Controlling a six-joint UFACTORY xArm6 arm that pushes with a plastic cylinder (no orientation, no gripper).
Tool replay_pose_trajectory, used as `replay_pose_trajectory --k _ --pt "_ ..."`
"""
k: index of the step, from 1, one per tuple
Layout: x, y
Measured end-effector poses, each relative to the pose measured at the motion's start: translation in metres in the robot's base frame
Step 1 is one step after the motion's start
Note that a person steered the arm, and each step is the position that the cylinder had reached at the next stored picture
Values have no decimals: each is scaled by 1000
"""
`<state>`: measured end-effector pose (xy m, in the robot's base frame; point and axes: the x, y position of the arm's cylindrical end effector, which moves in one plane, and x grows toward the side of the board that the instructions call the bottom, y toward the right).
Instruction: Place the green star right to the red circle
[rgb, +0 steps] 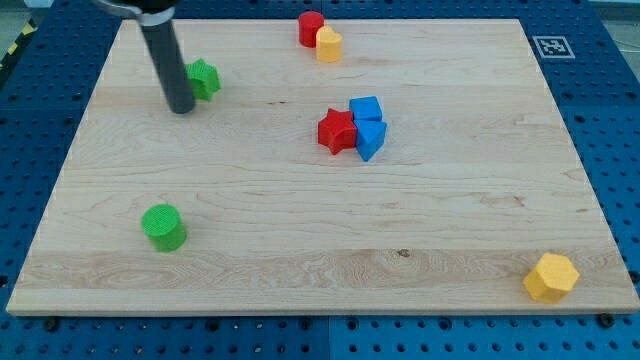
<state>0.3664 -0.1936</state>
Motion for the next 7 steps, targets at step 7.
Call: replay_pose_trajectory --k 7 --pt "-4 116"
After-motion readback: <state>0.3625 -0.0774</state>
